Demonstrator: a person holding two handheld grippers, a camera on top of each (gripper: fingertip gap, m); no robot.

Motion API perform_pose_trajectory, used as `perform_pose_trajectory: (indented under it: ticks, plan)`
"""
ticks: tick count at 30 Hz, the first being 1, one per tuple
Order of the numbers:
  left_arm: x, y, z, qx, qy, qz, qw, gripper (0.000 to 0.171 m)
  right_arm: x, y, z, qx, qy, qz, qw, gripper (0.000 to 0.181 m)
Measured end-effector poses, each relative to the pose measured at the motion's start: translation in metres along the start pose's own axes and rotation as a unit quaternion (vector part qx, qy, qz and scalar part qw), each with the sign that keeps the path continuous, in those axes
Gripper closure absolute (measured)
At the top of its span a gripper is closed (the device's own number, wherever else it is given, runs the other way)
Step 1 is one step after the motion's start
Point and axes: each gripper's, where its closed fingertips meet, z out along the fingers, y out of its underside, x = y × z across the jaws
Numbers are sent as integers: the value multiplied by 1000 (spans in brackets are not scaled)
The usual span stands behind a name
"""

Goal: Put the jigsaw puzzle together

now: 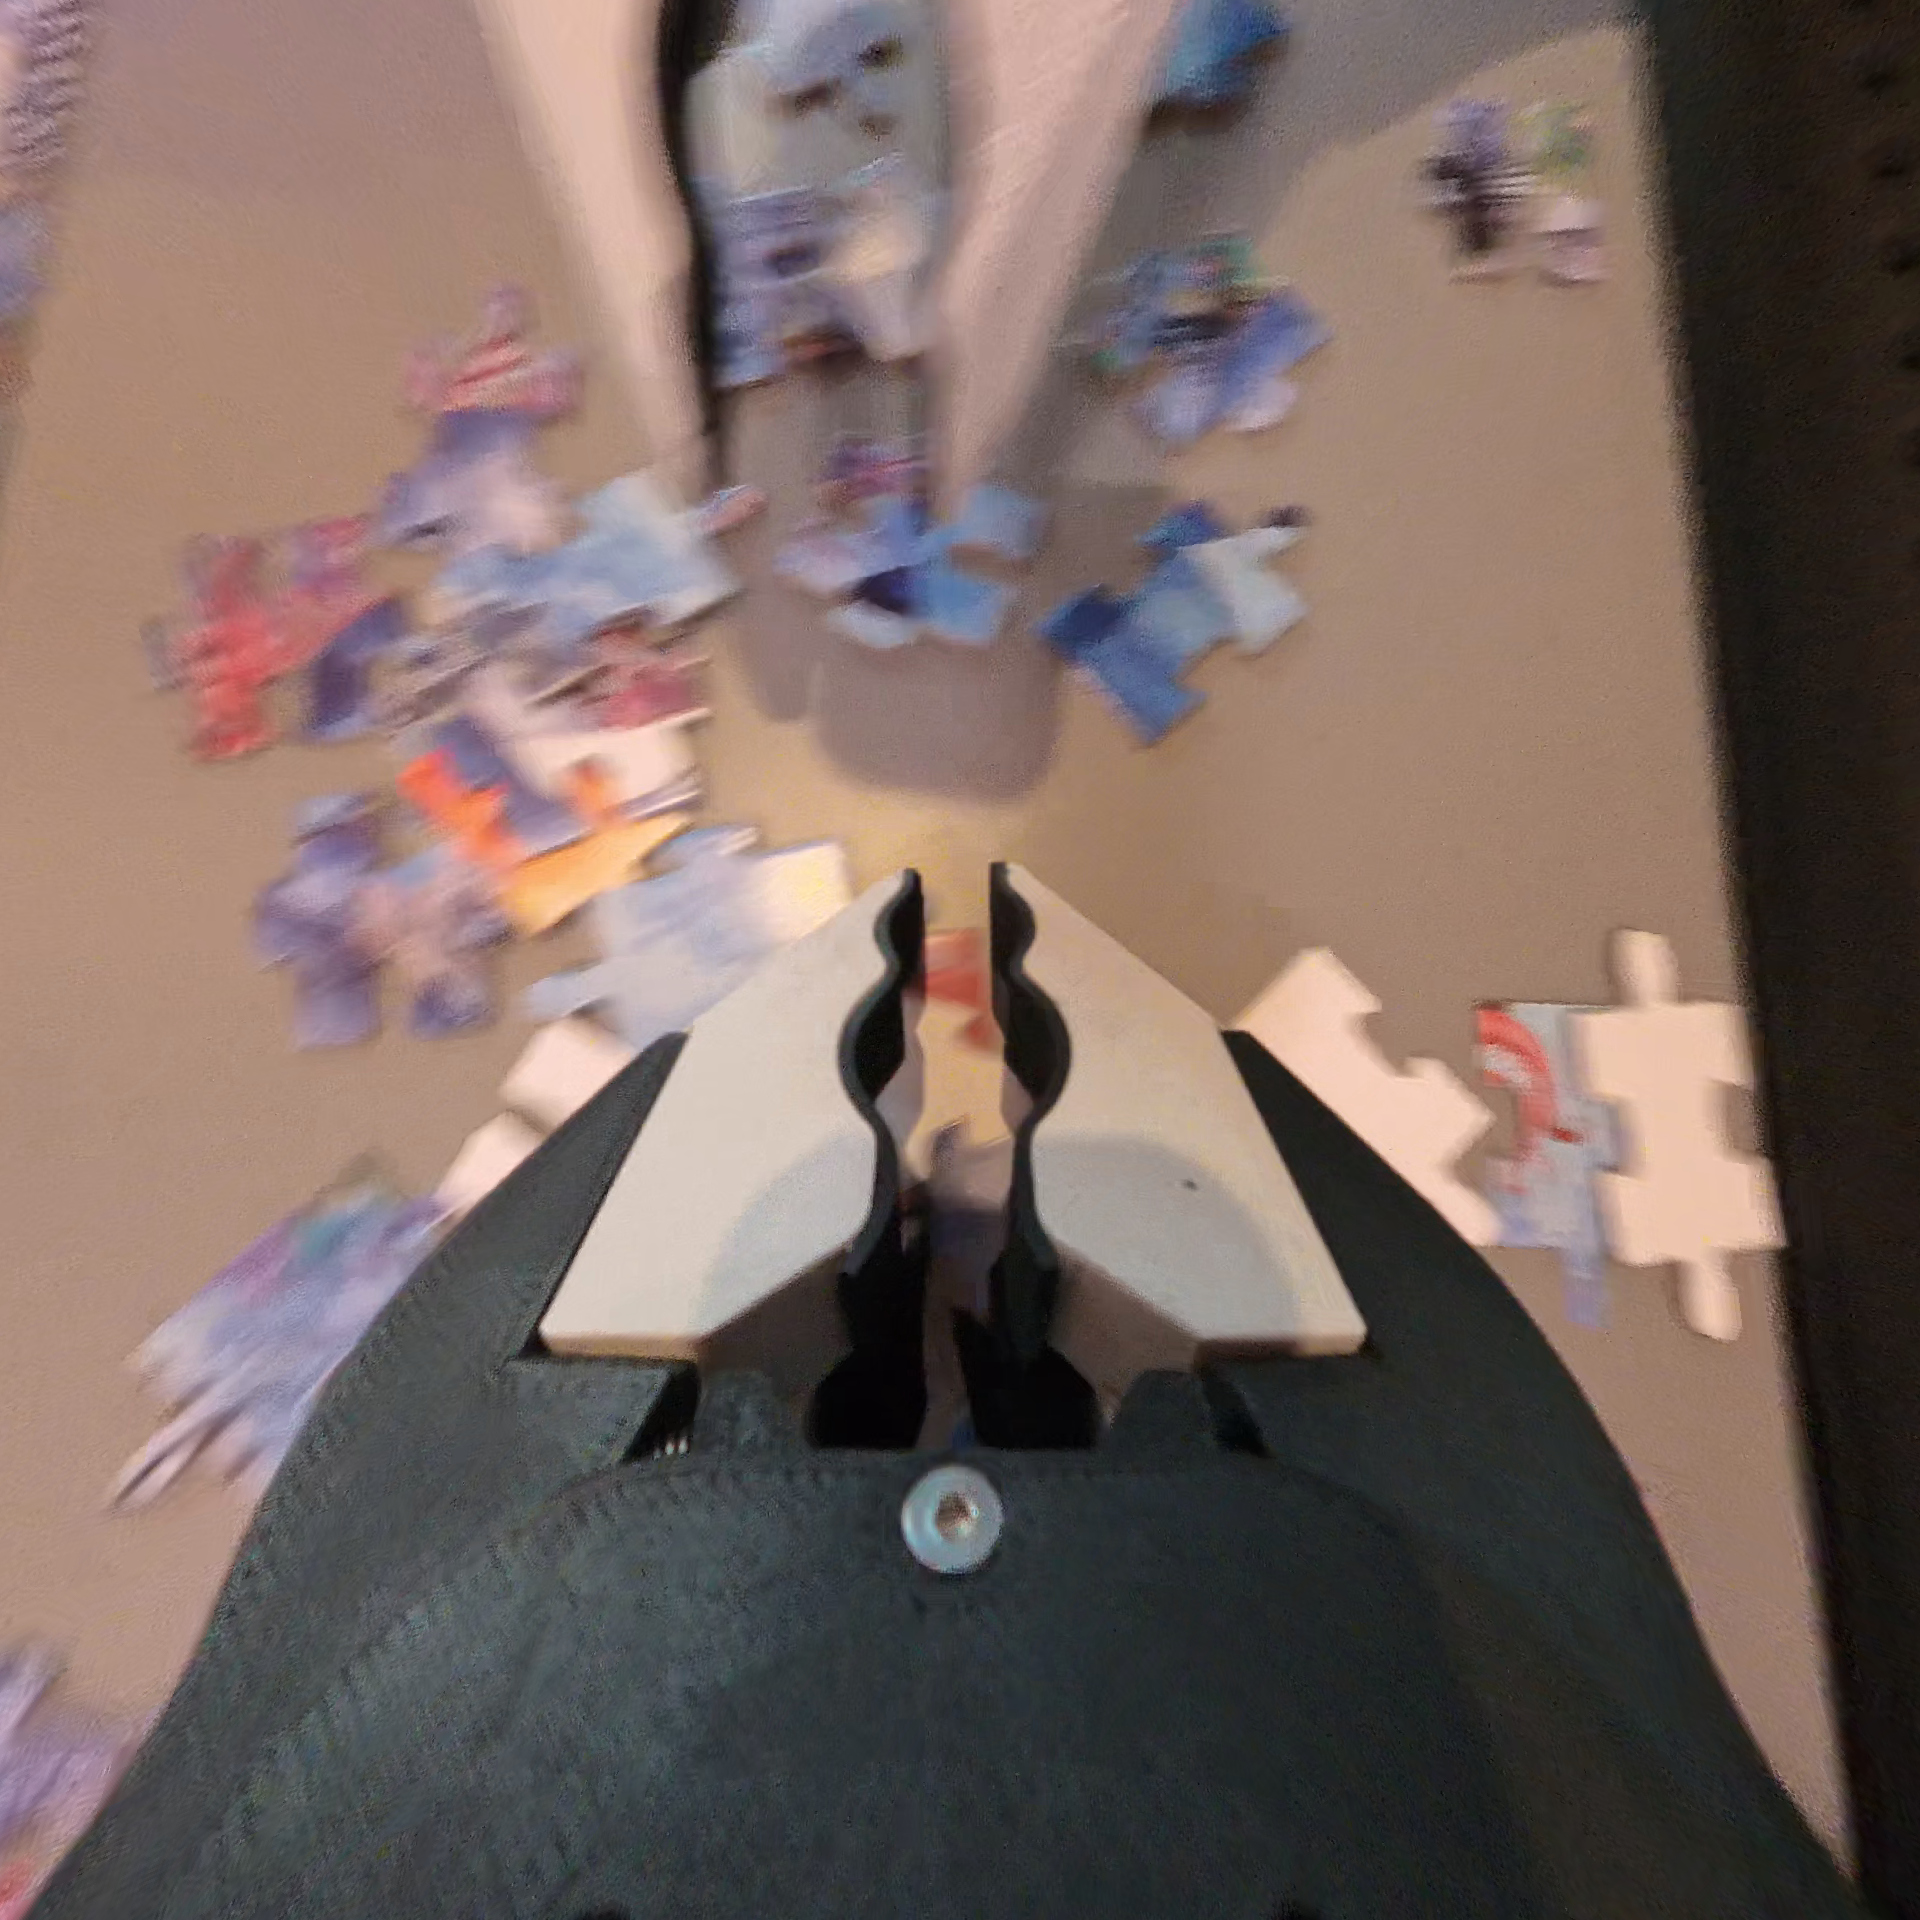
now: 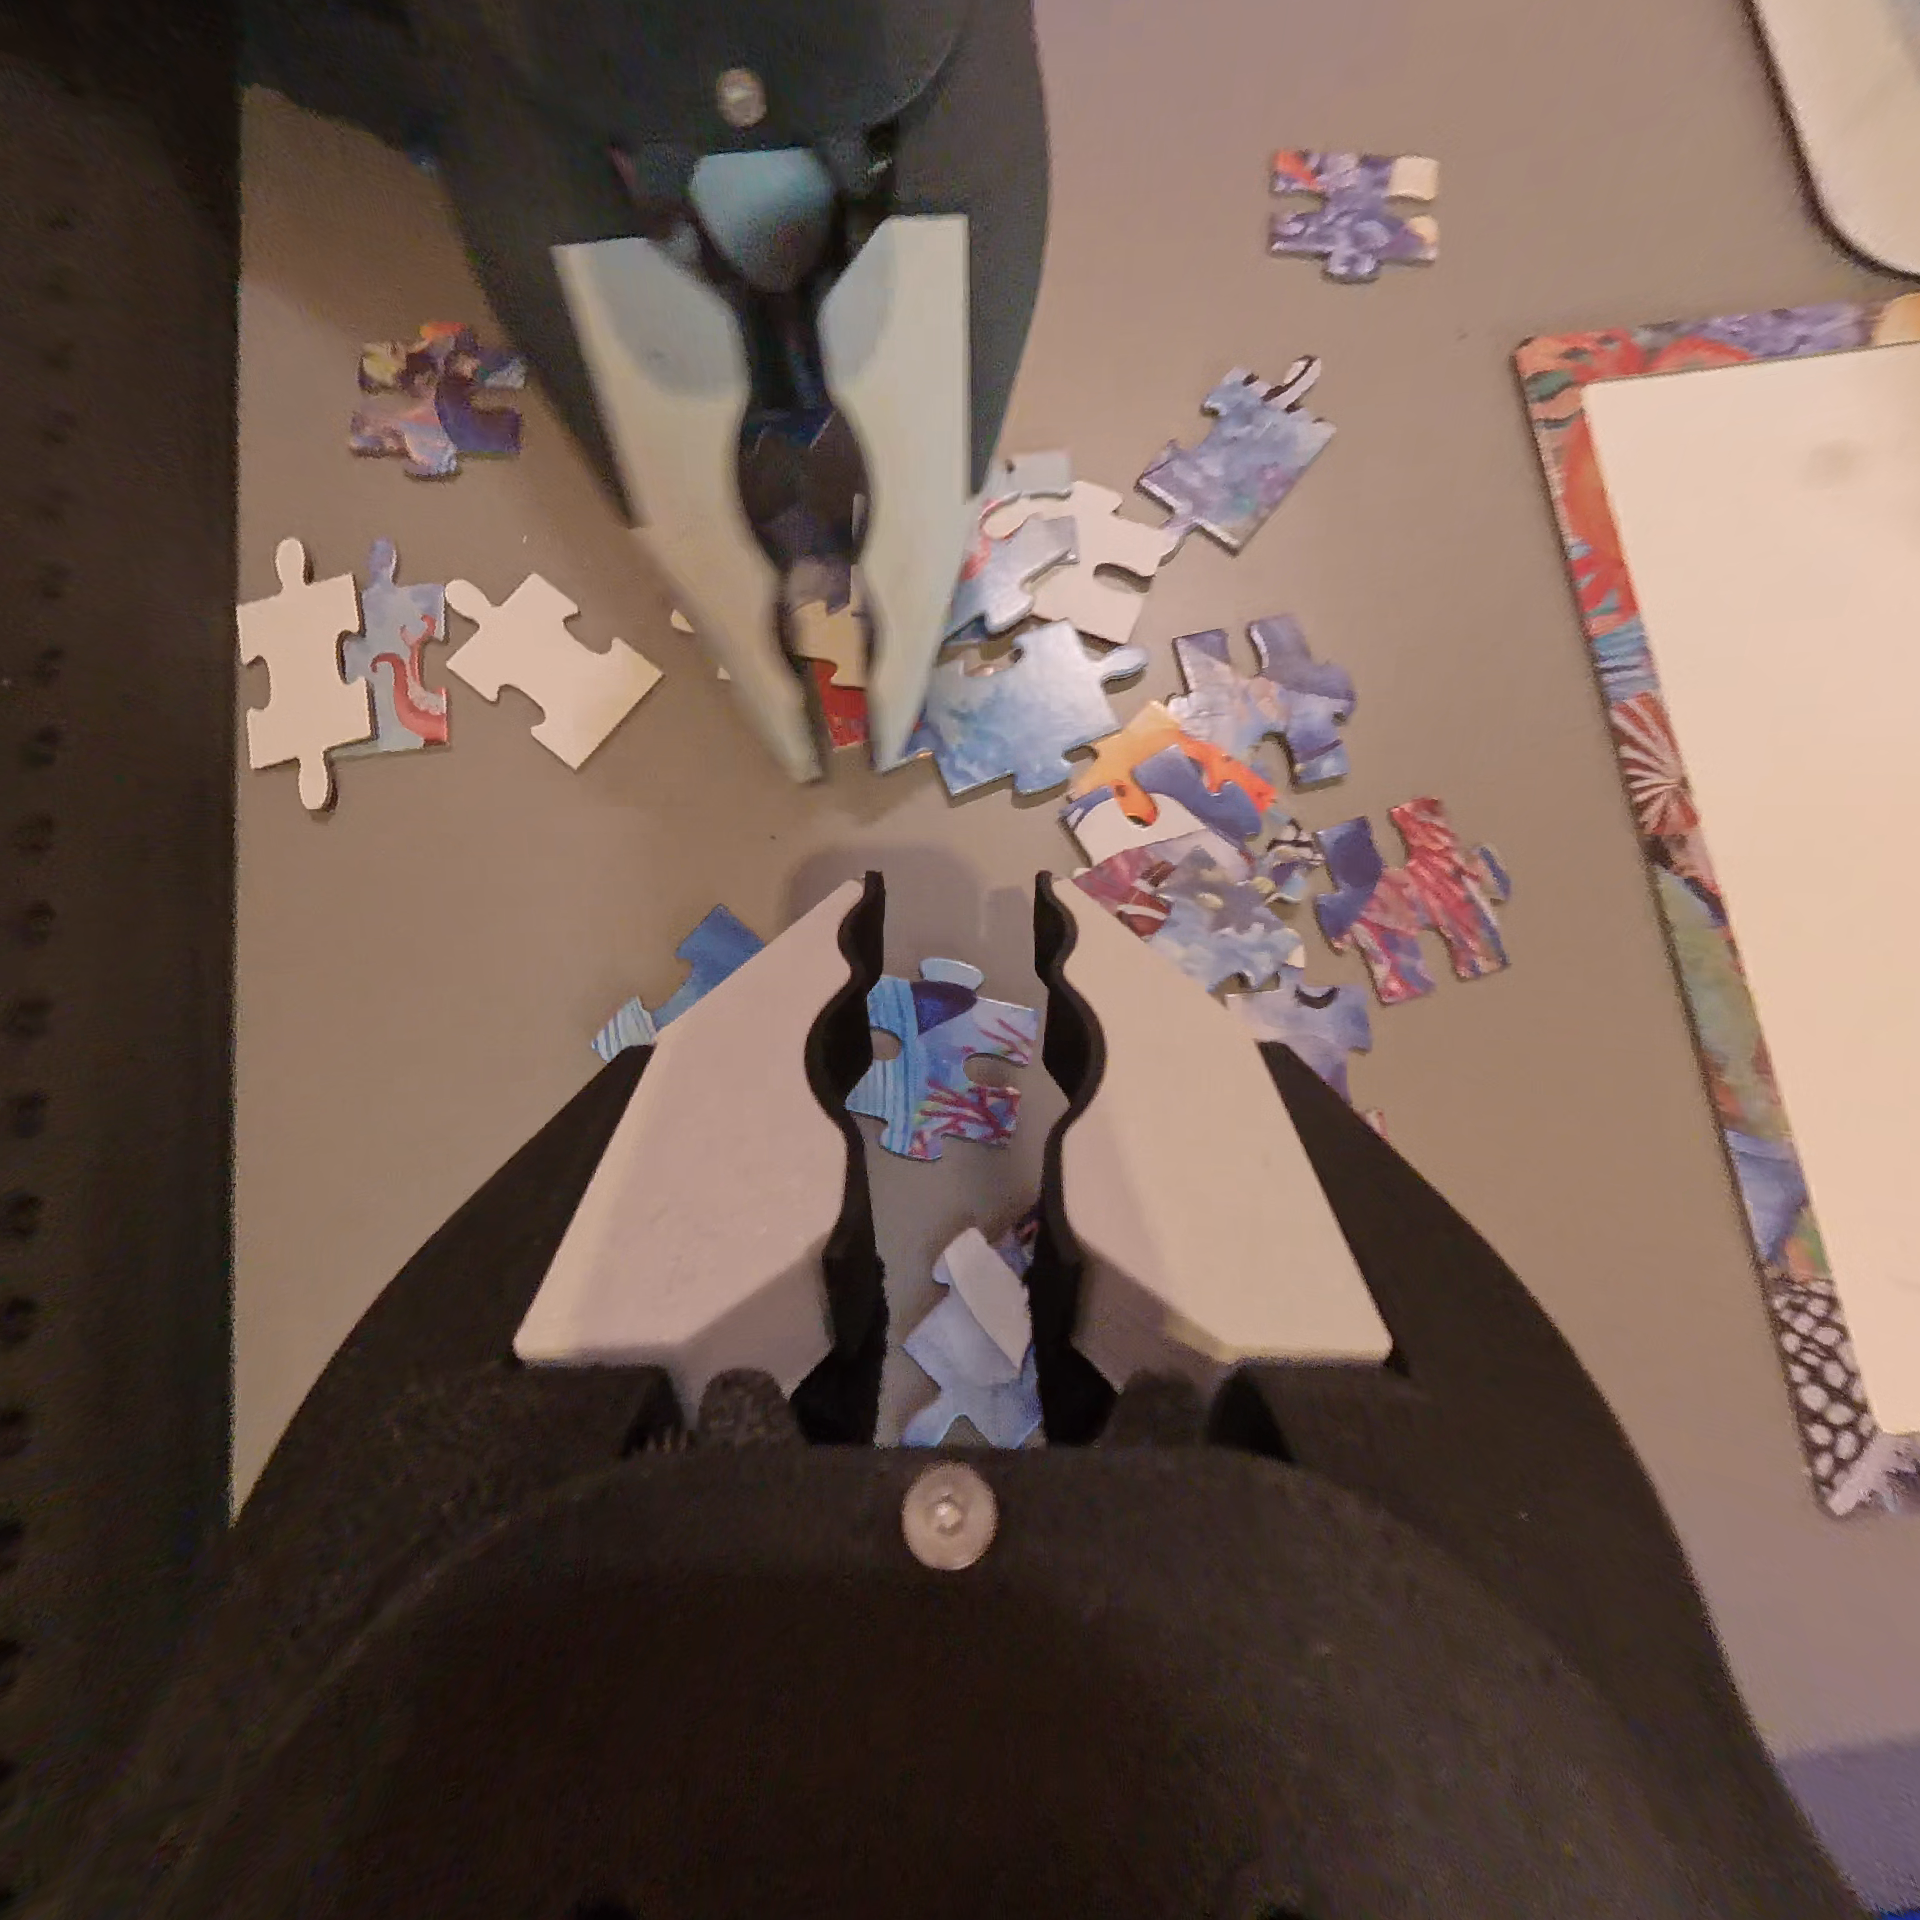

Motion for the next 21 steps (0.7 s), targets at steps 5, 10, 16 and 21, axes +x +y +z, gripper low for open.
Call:
perform_pose_trajectory:
  ticks: [5, 10, 16, 21]
  plan:
    - [8, -7, -8, -13, -7, 23, 1000, 126, -4, 11, 12, -15, -1, -7, 1000, 155]
    - [-19, 19, -40, -36, -47, -12, 998, 101, -1, 5, 22, 4, 1, 7, 1000, 147]
    - [-32, 41, -34, -66, -60, -46, 995, 105, -1, 4, 30, 2, 18, -13, 1000, 150]
    - [-27, 39, -33, -48, -56, -45, 996, 121, 1, -3, 30, 26, 14, -3, 1000, 150]
